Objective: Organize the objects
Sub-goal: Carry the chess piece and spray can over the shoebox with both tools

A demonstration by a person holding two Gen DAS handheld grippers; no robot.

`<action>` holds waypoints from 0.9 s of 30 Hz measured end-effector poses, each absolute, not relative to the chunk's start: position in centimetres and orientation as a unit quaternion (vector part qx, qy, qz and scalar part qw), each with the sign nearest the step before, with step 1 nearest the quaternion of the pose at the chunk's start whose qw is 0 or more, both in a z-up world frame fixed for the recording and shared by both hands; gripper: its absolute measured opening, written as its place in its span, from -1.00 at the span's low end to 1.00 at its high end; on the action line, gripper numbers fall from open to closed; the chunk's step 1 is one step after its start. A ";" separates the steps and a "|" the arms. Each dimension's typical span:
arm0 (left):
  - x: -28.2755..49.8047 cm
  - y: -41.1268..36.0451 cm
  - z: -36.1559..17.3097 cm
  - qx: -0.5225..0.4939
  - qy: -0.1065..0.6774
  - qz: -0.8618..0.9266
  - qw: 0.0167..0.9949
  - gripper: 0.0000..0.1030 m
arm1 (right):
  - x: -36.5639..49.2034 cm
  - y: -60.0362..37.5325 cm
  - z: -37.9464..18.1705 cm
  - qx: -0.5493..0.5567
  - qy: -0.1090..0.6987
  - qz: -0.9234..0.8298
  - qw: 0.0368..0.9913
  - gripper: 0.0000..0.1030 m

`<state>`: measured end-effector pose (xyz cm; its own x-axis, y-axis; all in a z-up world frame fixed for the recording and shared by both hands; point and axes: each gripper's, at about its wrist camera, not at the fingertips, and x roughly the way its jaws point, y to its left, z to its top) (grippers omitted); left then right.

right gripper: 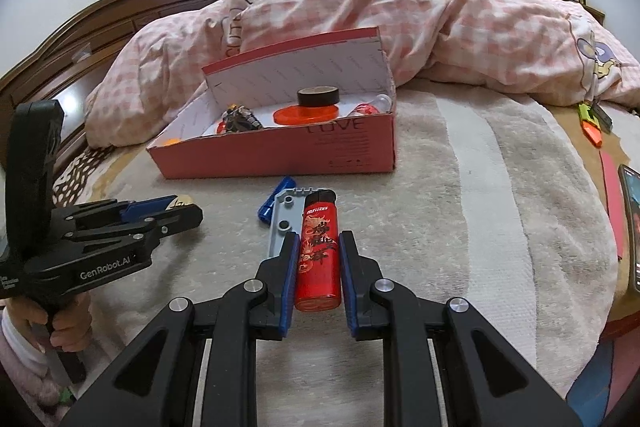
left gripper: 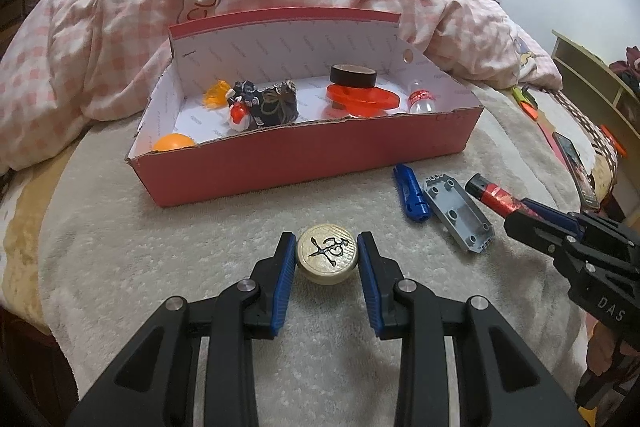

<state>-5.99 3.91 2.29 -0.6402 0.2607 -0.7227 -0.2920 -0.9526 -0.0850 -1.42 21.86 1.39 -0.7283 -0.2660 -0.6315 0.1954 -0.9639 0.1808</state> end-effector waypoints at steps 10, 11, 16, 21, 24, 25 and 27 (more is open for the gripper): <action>-5.9 3.7 2.7 -0.393 0.014 0.907 0.152 -0.41 | -1.3 21.7 1.8 0.341 -0.055 -0.929 0.128 -0.59; -5.8 3.7 2.8 -0.392 0.014 0.907 0.153 -0.41 | -1.3 21.6 1.9 0.341 -0.056 -0.929 0.129 -0.59; -5.8 3.5 3.9 -0.381 0.010 0.911 0.156 -0.41 | -1.2 21.2 2.5 0.334 -0.057 -0.931 0.138 -0.60; -6.1 3.2 5.3 -0.365 0.006 0.917 0.160 -0.41 | -1.5 20.6 3.3 0.326 -0.061 -0.931 0.154 -0.59; -6.7 3.1 6.0 -0.354 0.012 0.922 0.157 -0.41 | -2.0 20.1 3.7 0.322 -0.059 -0.931 0.162 -0.60; -7.0 3.0 6.3 -0.351 0.013 0.923 0.154 -0.41 | -2.2 19.9 4.0 0.319 -0.056 -0.932 0.164 -0.60; -7.7 2.9 6.6 -0.347 0.010 0.926 0.151 -0.41 | -2.5 19.5 4.4 0.313 -0.051 -0.933 0.168 -0.60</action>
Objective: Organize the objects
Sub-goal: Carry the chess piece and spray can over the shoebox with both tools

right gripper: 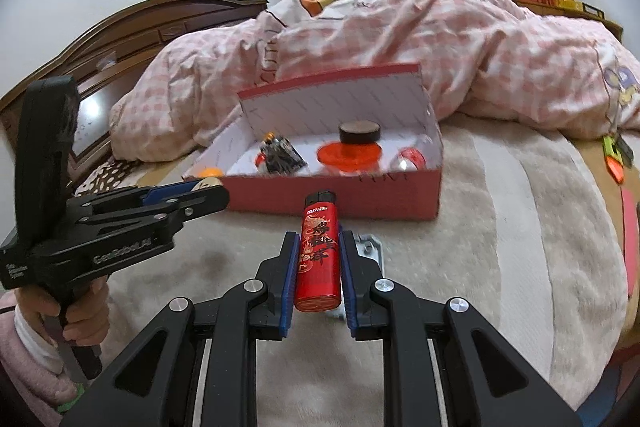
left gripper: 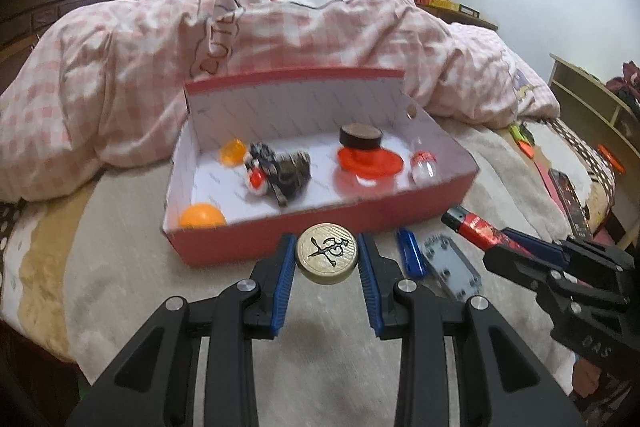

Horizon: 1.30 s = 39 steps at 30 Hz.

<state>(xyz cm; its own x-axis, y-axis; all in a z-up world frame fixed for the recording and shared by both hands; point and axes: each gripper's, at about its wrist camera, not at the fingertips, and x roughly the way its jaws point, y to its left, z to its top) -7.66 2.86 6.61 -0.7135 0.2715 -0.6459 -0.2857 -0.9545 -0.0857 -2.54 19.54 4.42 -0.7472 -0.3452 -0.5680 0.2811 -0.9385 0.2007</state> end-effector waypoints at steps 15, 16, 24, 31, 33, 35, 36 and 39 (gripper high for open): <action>-14.6 3.2 8.1 -0.326 0.002 0.937 0.127 -0.41 | -7.5 17.7 6.4 0.288 -0.034 -0.941 0.174 -0.59; -15.2 3.5 8.1 -0.326 0.003 0.937 0.126 -0.41 | -8.1 17.7 6.5 0.287 -0.035 -0.942 0.172 -0.60; -18.8 4.4 7.0 -0.344 0.002 0.932 0.116 -0.41 | -11.5 18.3 6.6 0.286 -0.047 -0.944 0.159 -0.59; -21.1 4.6 5.7 -0.362 0.004 0.927 0.103 -0.41 | -13.6 18.8 6.0 0.293 -0.056 -0.943 0.148 -0.60; -21.5 4.6 5.4 -0.367 0.004 0.925 0.101 -0.41 | -14.3 18.8 5.6 0.300 -0.056 -0.942 0.142 -0.60; -21.9 4.6 5.1 -0.372 0.007 0.923 0.096 -0.41 | -14.9 18.9 5.3 0.307 -0.055 -0.940 0.134 -0.60; -22.1 4.6 4.9 -0.375 0.008 0.922 0.095 -0.41 | -15.2 18.9 5.1 0.309 -0.056 -0.940 0.132 -0.60; -22.8 4.8 4.4 -0.385 0.010 0.918 0.090 -0.41 | -15.9 18.9 4.8 0.310 -0.057 -0.941 0.127 -0.59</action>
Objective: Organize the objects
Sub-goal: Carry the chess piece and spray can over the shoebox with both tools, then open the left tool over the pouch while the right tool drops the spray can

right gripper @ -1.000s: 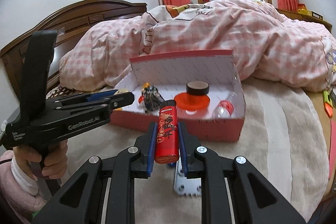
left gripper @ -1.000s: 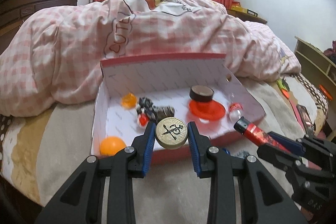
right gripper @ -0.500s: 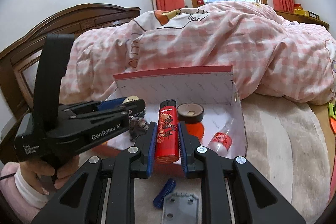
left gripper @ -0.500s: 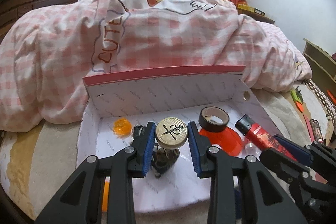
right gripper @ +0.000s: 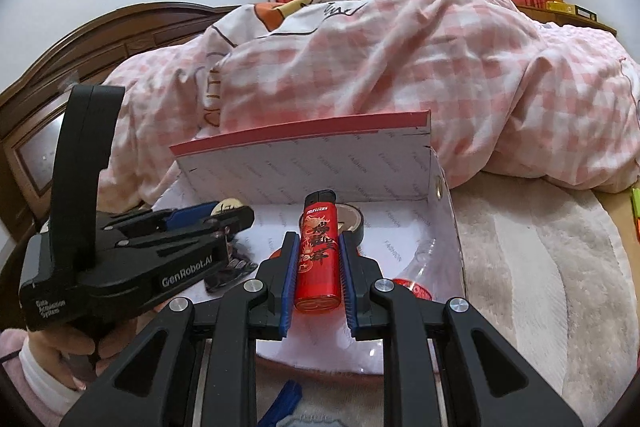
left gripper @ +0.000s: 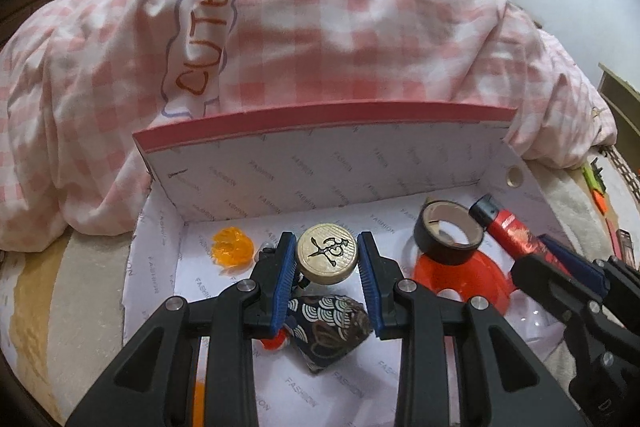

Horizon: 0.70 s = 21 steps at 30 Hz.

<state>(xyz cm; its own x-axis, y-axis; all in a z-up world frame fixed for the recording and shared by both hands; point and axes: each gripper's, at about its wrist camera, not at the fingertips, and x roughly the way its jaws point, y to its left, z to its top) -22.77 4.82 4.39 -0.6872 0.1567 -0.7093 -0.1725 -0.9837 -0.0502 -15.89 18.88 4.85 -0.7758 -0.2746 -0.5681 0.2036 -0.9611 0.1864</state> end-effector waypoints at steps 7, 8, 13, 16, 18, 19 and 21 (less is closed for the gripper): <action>-23.7 5.4 3.4 -0.397 0.016 0.914 0.086 -0.40 | -16.8 18.6 4.0 0.320 -0.058 -0.937 0.126 -0.59; -23.8 5.6 3.2 -0.400 0.017 0.913 0.086 -0.40 | -16.9 18.6 3.9 0.321 -0.059 -0.937 0.126 -0.59; -24.3 5.3 3.0 -0.411 -0.002 0.907 0.090 -0.35 | -17.0 18.7 3.5 0.326 -0.061 -0.935 0.124 -0.59; -24.1 4.9 2.9 -0.408 -0.005 0.909 0.091 -0.26 | -17.1 18.7 3.3 0.329 -0.060 -0.934 0.123 -0.59; -23.8 4.8 3.0 -0.402 0.000 0.911 0.089 -0.21 | -17.2 18.6 3.3 0.330 -0.060 -0.934 0.122 -0.59; -23.6 4.9 3.1 -0.398 0.005 0.913 0.088 -0.18 | -17.2 18.6 3.3 0.330 -0.060 -0.934 0.122 -0.59; -23.2 5.0 3.2 -0.390 0.013 0.917 0.084 -0.15 | -17.2 18.6 3.2 0.330 -0.060 -0.934 0.120 -0.59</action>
<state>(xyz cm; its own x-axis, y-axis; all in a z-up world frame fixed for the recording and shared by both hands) -23.17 4.96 3.23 -0.6815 0.1443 -0.7175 -0.1653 -0.9854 -0.0411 -17.24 18.60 3.25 -0.7532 -0.2645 -0.6023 0.1854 -0.9639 0.1913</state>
